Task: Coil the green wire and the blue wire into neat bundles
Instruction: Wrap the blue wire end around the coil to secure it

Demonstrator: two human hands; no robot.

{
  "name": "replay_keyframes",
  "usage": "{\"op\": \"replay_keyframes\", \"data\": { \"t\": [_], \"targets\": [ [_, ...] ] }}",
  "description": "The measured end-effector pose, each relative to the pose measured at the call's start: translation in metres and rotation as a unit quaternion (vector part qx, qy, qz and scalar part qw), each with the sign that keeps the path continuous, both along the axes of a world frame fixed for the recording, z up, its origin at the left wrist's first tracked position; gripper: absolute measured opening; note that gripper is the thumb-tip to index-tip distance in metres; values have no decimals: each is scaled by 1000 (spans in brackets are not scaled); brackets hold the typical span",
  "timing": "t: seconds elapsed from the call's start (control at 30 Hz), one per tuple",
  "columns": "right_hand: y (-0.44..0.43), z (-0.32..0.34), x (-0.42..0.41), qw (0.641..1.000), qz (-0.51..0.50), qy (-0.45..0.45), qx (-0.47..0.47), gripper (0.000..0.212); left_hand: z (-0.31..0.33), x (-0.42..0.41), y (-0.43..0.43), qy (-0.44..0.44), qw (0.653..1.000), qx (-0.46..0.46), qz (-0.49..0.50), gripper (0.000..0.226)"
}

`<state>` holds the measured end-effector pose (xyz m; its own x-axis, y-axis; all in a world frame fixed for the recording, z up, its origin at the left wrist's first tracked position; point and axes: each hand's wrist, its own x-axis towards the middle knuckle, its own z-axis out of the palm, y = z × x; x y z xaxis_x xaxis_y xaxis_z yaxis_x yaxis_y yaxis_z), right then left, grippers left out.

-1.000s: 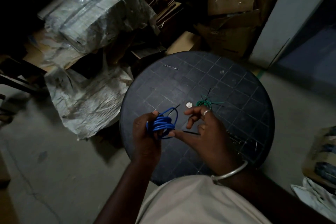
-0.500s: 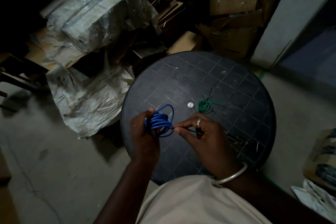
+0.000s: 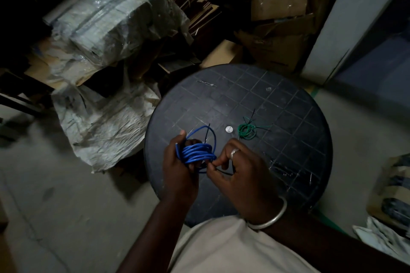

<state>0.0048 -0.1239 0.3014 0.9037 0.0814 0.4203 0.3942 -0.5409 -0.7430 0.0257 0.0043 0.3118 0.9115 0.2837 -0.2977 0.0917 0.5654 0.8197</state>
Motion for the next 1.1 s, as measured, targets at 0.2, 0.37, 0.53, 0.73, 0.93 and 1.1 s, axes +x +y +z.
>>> {"op": "replay_keyframes", "data": {
  "t": [0.2,0.37,0.53,0.73,0.93,1.1],
  "targets": [
    [-2,3,0,998,12,30,54,27,-10,-4,12,42,996,75,-26,75],
    [-2,6,-3,992,-18,54,114,61,-4,-2,11,13,999,-27,-45,17],
    [-6,9,3,994,-20,44,102,58,-3,-1,11,9,999,-17,-45,13],
    [-10,10,1,996,-18,-10,88,19,-6,2,10,-8,998,-31,-62,52],
    [-11,5,2,997,-26,-19,75,18,-6,3,7,6,998,23,-58,15],
    [-13,2,3,997,-31,-16,64,19,-4,4,0,78,992,64,-74,24]
  ]
}}
